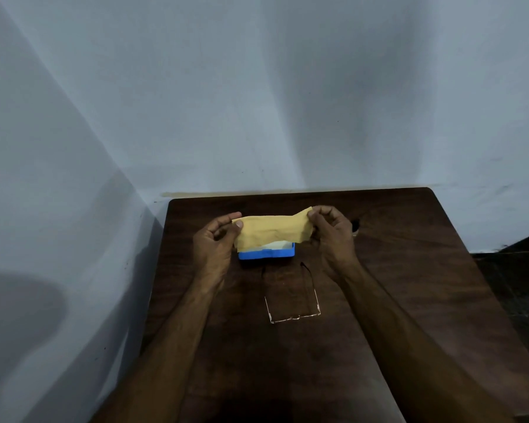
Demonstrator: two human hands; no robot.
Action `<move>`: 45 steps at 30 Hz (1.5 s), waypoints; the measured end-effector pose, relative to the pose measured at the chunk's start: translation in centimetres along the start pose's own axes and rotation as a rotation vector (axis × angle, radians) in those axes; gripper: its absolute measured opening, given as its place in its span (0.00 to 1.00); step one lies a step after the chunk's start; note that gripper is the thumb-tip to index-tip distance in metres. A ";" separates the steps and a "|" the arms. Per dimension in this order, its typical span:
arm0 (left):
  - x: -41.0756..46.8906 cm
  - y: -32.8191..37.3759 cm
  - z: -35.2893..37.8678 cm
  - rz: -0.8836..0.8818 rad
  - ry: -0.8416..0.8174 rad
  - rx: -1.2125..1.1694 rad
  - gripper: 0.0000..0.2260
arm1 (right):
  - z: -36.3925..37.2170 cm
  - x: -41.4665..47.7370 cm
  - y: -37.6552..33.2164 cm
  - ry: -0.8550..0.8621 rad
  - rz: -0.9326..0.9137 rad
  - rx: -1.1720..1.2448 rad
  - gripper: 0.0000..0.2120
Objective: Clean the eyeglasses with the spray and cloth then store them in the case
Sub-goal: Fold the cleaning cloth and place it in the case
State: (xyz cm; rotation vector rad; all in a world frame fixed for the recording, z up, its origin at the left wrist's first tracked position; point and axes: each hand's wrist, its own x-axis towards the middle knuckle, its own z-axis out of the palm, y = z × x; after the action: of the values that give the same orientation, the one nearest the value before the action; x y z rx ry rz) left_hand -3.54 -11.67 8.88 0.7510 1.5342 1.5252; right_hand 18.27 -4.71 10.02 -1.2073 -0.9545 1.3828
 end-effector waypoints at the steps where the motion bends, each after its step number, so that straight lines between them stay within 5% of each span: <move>1: 0.0 -0.1 0.2 -0.011 0.007 -0.020 0.09 | 0.2 0.1 0.2 0.009 0.040 0.024 0.05; 5: 0.1 -0.2 0.5 -0.088 0.045 -0.113 0.08 | 0.3 -0.1 0.2 -0.064 0.288 0.241 0.04; 10: 0.1 -0.3 0.3 -0.193 0.071 -0.189 0.10 | -0.2 0.3 1.7 -0.155 0.416 0.271 0.26; 19: -0.1 -0.5 -0.6 -0.251 0.014 -0.215 0.10 | -0.2 0.3 1.6 -0.120 0.196 0.004 0.10; 38: -0.7 0.0 -0.7 -0.346 -0.167 -0.290 0.18 | -1.7 0.7 0.3 -0.152 0.138 -0.048 0.11; 45: -0.7 -0.2 -0.3 -0.325 -0.124 -0.235 0.10 | -2.2 1.0 -0.1 -0.173 0.090 -0.063 0.11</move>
State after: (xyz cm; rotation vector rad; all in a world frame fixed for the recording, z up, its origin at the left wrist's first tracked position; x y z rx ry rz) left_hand -3.42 -12.43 8.78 0.4285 1.2861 1.3576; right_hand 20.44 -3.82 9.54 -1.2046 -1.0823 1.5584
